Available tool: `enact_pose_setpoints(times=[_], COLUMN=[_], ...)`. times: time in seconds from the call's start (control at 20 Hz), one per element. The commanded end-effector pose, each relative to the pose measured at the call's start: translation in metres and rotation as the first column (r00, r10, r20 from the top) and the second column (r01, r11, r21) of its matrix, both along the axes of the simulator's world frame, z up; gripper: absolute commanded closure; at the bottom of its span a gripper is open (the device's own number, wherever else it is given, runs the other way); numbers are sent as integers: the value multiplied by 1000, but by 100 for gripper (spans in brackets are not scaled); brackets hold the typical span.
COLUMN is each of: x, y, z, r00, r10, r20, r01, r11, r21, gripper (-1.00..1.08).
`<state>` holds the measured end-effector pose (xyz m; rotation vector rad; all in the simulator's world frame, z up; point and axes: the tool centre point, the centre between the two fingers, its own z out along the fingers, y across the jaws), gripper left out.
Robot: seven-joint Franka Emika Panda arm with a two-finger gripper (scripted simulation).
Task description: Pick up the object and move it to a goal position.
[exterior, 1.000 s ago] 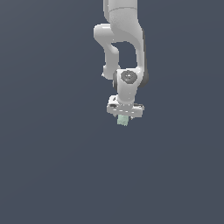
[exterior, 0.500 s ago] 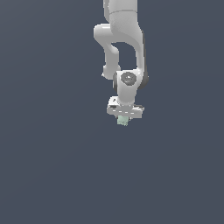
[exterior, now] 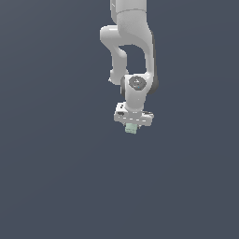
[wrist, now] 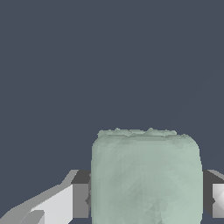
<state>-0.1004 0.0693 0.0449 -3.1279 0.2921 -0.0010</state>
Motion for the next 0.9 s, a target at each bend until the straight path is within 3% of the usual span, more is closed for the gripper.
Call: enact_pose_setpoints(times=[0.0,0.4,0.85], x=[1,7,19], y=[0,2,5], z=[6,50,134], r00=[1000,1000,1000], r10=[0,0,0], r20=[1,0,0], r01=[0,0,0], r11=[1000,1000,1000], r21=[0,0,0], gripper=[108,108,108])
